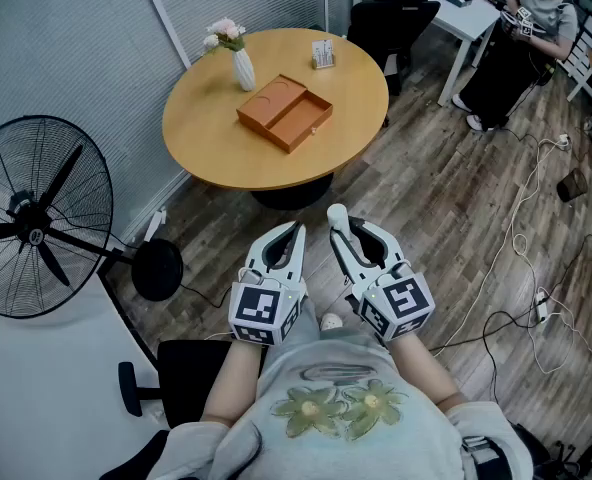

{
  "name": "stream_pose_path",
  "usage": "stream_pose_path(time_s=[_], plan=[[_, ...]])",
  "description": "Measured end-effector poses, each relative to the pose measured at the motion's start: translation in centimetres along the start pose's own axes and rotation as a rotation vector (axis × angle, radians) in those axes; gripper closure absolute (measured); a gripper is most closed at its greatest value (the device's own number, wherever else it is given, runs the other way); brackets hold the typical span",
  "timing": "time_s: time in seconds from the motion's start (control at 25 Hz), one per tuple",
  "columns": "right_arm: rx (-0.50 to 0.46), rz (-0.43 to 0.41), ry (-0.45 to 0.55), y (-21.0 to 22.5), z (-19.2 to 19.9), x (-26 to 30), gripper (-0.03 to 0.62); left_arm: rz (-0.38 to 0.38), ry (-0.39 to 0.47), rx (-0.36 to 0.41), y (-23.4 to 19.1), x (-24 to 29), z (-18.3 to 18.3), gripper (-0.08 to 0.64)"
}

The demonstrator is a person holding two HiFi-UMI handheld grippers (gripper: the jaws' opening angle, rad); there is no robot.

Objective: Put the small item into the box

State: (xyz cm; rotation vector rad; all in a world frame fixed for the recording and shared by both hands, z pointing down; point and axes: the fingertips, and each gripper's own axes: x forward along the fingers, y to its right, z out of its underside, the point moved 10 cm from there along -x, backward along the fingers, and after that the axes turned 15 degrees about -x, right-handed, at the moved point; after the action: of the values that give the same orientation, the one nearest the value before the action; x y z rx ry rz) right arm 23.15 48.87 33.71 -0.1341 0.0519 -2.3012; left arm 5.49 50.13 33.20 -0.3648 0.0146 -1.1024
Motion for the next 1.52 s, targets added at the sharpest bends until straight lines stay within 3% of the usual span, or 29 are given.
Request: stream_pose_path(time_s=[0.36,0.84,1.24,1.52], plan=[[0.025,-0.005,0.010,0.6,0.3,-0.7,0.465,-0.002,-0.015,0.008,0.8,0.3,0.4,0.551],[0.033,0.000,-0.005,3.1,0.6,2.6,0.465,-0.006,-0.026,-0.009,-1.6,3.9,0.0,0.551],[0.040,0.006,-0.024,7.3,1.0,10.3,0.465,0.005,-0.043,-0.023,-7.1,10.8,-1.7,0.551],[0.028,0.033,-0.010,11.7,-0.1,17.7,0.465,0.027,-0.041,-0.012,-12.2,17.3,-5.1,0.551]])
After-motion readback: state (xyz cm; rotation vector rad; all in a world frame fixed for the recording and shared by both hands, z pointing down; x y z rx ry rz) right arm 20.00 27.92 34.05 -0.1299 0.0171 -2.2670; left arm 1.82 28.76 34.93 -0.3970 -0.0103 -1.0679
